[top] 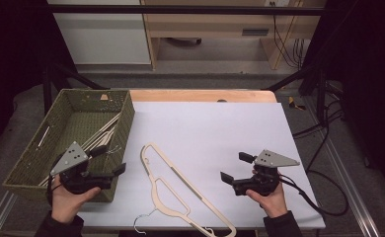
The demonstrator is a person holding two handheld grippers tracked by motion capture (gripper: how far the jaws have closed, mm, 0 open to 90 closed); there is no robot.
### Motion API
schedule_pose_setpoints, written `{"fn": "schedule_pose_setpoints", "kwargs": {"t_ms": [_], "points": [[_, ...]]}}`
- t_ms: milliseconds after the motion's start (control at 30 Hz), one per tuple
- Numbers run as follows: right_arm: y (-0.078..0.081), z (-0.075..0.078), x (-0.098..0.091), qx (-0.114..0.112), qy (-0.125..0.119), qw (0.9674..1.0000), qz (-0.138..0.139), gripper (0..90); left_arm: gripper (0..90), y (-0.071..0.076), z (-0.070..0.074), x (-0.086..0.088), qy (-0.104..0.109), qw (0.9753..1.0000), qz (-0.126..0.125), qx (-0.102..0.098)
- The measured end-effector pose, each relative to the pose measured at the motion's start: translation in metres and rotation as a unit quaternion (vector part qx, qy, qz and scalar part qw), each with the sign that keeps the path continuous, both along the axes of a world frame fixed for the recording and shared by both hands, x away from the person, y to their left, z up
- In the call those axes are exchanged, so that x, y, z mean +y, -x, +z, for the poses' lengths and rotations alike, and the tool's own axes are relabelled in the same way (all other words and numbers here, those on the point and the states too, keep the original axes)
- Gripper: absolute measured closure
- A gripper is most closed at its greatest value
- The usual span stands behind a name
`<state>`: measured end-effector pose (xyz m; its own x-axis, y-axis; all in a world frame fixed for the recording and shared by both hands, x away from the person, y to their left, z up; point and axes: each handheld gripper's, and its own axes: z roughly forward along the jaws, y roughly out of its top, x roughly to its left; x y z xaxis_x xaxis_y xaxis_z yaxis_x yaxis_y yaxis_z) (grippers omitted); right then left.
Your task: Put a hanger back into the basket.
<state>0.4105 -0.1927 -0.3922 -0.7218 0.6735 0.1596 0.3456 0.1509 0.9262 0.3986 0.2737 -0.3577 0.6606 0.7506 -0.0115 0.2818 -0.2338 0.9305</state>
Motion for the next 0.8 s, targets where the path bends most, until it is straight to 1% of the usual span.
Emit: {"fn": "schedule_pose_setpoints", "kwargs": {"t_ms": [33, 100, 133, 167, 200, 233, 267, 300, 333, 400, 433, 467, 500, 533, 600, 633, 667, 700, 733, 767, 800], "points": [[0.000, 0.000, 0.000, 0.000, 0.000, 1.0000, 0.000, 6.1, 11.7, 0.000, 0.000, 0.000, 0.000, 1.0000, 0.000, 0.000], [0.000, 0.000, 0.000, 0.001, -0.003, 1.0000, 0.001, 6.1, 11.5, 0.005, -0.006, -0.006, 0.003, 1.0000, -0.004, 0.003], [0.000, -0.001, 0.001, 0.003, -0.006, 1.0000, 0.002, 6.2, 11.5, 0.009, -0.011, -0.010, 0.001, 1.0000, -0.005, 0.006], [0.000, -0.001, 0.001, 0.003, -0.006, 1.0000, 0.002, 6.2, 11.5, 0.009, -0.011, -0.010, 0.001, 1.0000, -0.005, 0.006], [0.000, -0.001, 0.002, 0.006, -0.009, 0.9999, 0.005, 6.4, 11.4, 0.013, -0.018, -0.014, -0.001, 0.9999, -0.010, 0.012], [0.000, -0.001, 0.003, 0.008, -0.010, 0.9999, 0.006, 6.4, 11.5, 0.013, -0.018, -0.014, -0.001, 0.9999, -0.010, 0.012], [0.000, -0.002, 0.003, 0.007, -0.009, 0.9999, 0.006, 6.3, 11.4, 0.016, -0.024, -0.017, -0.001, 0.9998, -0.014, 0.017], [0.000, -0.002, 0.004, 0.007, -0.009, 0.9999, 0.005, 6.4, 11.5, 0.016, -0.024, -0.017, -0.001, 0.9998, -0.014, 0.017], [0.000, -0.002, 0.005, 0.007, -0.007, 0.9999, 0.008, 6.6, 11.6, 0.019, -0.031, -0.021, -0.006, 0.9994, -0.021, 0.025], [0.000, -0.003, 0.006, 0.008, -0.003, 0.9999, 0.010, 7.8, 11.9, 0.019, -0.038, -0.025, -0.013, 0.9991, -0.026, 0.032], [0.000, -0.003, 0.008, 0.009, -0.003, 0.9999, 0.012, 7.8, 12.0, 0.019, -0.038, -0.025, -0.013, 0.9991, -0.026, 0.032], [0.000, -0.004, 0.009, 0.011, -0.003, 0.9998, 0.014, 7.9, 12.2, 0.019, -0.043, -0.028, -0.015, 0.9987, -0.029, 0.040], [0.000, -0.004, 0.010, 0.012, -0.002, 0.9998, 0.016, 7.9, 12.4, 0.019, -0.043, -0.028, -0.015, 0.9987, -0.029, 0.040], [0.000, -0.004, 0.010, 0.012, -0.002, 0.9998, 0.016, 7.9, 12.4, 0.020, -0.049, -0.030, -0.017, 0.9982, -0.031, 0.048], [0.000, -0.006, 0.015, 0.013, 0.006, 0.9997, 0.020, 7.8, 13.0, 0.021, -0.054, -0.032, -0.021, 0.9978, -0.031, 0.055], [0.000, -0.006, 0.015, 0.014, 0.005, 0.9997, 0.019, 7.8, 13.2, 0.021, -0.054, -0.032, -0.021, 0.9978, -0.031, 0.055], [0.000, -0.007, 0.016, 0.014, 0.005, 0.9997, 0.021, 7.7, 13.6, 0.022, -0.058, -0.033, -0.023, 0.9974, -0.031, 0.060], [0.000, -0.007, 0.016, 0.014, 0.005, 0.9997, 0.021, 7.7, 13.6, 0.022, -0.058, -0.033, -0.023, 0.9974, -0.031, 0.060], [0.001, -0.007, 0.018, 0.013, 0.006, 0.9997, 0.022, 7.3, 13.6, 0.026, -0.062, -0.037, -0.037, 0.9978, -0.027, 0.048], [0.001, -0.007, 0.018, 0.013, 0.006, 0.9997, 0.022, 7.3, 13.8, 0.026, -0.062, -0.037, -0.037, 0.9978, -0.027, 0.048], [0.001, -0.008, 0.019, 0.017, 0.009, 0.9995, 0.024, 7.6, 14.7, 0.028, -0.064, -0.040, -0.035, 0.9970, -0.036, 0.059]]}}
